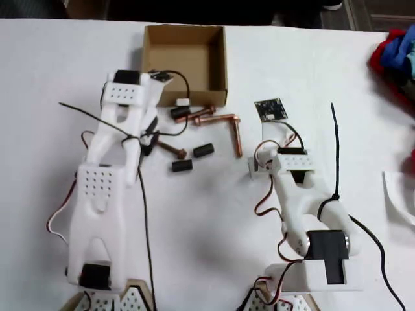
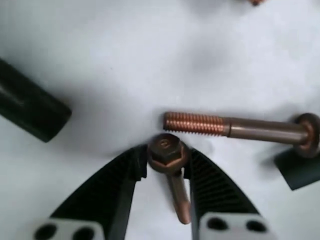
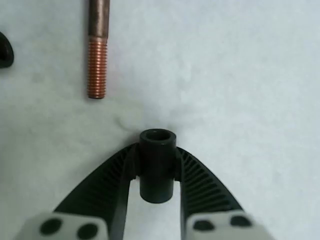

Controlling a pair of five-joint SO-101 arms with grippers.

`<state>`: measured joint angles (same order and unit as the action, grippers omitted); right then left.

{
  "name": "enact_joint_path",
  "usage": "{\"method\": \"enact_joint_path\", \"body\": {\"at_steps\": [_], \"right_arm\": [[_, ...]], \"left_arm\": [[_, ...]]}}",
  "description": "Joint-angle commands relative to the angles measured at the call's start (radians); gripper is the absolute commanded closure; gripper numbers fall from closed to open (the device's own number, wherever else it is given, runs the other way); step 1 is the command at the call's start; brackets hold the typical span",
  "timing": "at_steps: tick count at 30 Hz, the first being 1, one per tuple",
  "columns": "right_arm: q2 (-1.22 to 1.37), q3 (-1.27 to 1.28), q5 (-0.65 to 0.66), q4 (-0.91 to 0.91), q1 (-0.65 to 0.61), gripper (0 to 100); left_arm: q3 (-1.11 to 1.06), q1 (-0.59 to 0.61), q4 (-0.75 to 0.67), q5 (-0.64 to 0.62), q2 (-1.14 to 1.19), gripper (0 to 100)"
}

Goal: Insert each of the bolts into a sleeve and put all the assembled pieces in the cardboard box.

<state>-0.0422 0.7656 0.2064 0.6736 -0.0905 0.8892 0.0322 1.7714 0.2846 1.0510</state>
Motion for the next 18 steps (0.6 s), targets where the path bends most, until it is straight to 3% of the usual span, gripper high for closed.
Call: {"method": "enact_joint_path", "body": {"at_steps": [1,7,18], "right_arm": [[-0.022,-0.009,-0.006,-0.015,-0.010,97.8],[-0.022,-0.009,-0.006,-0.015,-0.010,97.8],[-0.022,-0.009,-0.006,-0.015,-0.010,97.8]], "left_arm": [[-0.027,-0.003,0.012,-0.006,0.005,84],[-0.027,-0.012,0.012,-0.023,0.012,98],[0.036,-0.012,0.014,-0.048,-0.068,98]]}}
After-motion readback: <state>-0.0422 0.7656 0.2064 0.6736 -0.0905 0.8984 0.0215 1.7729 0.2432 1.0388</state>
